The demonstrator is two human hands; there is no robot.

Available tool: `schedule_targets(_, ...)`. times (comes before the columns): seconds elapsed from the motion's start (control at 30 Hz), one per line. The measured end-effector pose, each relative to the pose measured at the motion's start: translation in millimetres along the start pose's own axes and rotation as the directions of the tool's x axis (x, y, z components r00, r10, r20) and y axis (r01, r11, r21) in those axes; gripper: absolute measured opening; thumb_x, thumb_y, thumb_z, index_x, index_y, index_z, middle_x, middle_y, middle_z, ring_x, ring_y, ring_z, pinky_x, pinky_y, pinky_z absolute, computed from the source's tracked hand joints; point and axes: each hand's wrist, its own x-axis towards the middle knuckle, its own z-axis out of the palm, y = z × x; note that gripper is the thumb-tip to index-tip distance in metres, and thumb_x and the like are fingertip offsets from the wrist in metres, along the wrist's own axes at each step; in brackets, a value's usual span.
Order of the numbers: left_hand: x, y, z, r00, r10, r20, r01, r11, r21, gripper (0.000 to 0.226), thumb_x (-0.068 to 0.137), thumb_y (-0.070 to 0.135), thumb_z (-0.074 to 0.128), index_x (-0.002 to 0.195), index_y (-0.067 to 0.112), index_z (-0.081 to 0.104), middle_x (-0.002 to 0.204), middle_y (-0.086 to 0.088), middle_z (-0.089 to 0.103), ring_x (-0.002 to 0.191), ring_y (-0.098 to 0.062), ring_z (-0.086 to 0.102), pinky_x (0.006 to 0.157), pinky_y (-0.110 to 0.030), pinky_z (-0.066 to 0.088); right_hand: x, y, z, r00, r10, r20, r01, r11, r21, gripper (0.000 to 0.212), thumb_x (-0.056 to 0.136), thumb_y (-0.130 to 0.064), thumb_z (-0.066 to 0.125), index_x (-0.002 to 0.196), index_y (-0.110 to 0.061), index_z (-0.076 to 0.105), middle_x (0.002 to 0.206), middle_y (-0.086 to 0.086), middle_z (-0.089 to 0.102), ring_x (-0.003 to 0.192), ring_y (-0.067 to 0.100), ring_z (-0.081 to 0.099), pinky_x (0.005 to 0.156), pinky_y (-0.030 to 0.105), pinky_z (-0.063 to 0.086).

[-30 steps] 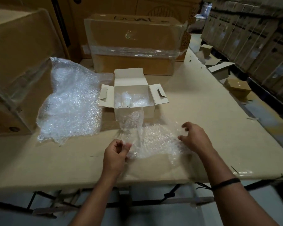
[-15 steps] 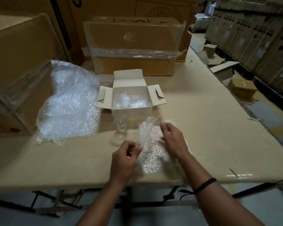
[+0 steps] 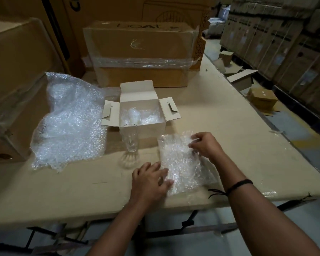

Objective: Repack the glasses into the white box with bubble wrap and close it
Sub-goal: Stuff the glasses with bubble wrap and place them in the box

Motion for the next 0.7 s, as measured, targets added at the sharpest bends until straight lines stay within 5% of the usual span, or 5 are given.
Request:
schedule_targets(0.2,0,3,-2,0.998,-0.064,-0.007,0.065,0.996,0.066,0.06,0.084,0.068,0.046,0.139,0.043,0.042,0.153,0.015,0.031,0.141,-0.013,0.021,0.107,-0.037,0.012,-13,16,12,0.891,-0.419,-0.172,0.315,0.846,-0.431,0.057,0.09,-0.03,0.063,0.143,-0.021,0.044,0.142,0.003,0.051,0.127,0.023,0.047,0.107,0.038,0.038)
schedule_targets(0.27,-2,4,-1,0.991,-0.105,-0.082,0.111,0.991,0.074,0.067,0.081,0.076,0.034,0.139,0.043,0.041,0.15,0.015,0.036,0.138,-0.011,0.027,0.105,-0.036,0.017,-21,20,24,0.856,-0.511,0.077,0.469,0.704,-0.534,0.056,0.096,-0.043,0.051,0.147,-0.026,0.037,0.154,0.002,0.035,0.142,0.023,0.029,0.116,0.043,0.025)
schedule_targets(0.37,-3,5,-2,0.978,-0.162,-0.128,0.178,0.977,0.119,0.077,0.075,0.081,0.026,0.136,0.038,0.046,0.149,0.011,0.038,0.137,-0.015,0.03,0.104,-0.04,0.021,-22,34,42,0.873,-0.291,0.392,0.488,0.549,-0.679,0.06,0.101,-0.053,0.027,0.154,-0.029,0.013,0.163,-0.003,0.003,0.15,0.02,-0.002,0.119,0.048,0.002)
schedule_targets(0.57,-1,6,-3,0.973,-0.145,-0.178,0.149,0.989,0.006,0.025,0.083,0.048,0.062,0.105,0.036,0.067,0.136,0.015,0.053,0.128,-0.011,0.04,0.101,-0.033,0.02,-13,22,38,0.875,-0.409,0.258,0.476,0.636,-0.607,0.06,0.099,-0.03,0.045,0.153,-0.023,0.02,0.162,-0.001,0.013,0.149,0.018,0.009,0.119,0.043,0.005)
schedule_targets(0.7,3,-9,-16,0.963,-0.134,-0.235,0.032,0.92,-0.39,0.022,0.081,0.009,0.066,0.092,0.026,0.075,0.093,0.009,0.074,0.089,-0.01,0.066,0.084,-0.029,0.05,-2,-1,32,0.876,-0.431,0.216,0.479,0.73,-0.488,0.094,0.083,-0.021,0.07,0.155,-0.02,0.01,0.162,0.003,0.015,0.148,0.02,0.013,0.12,0.042,0.011)
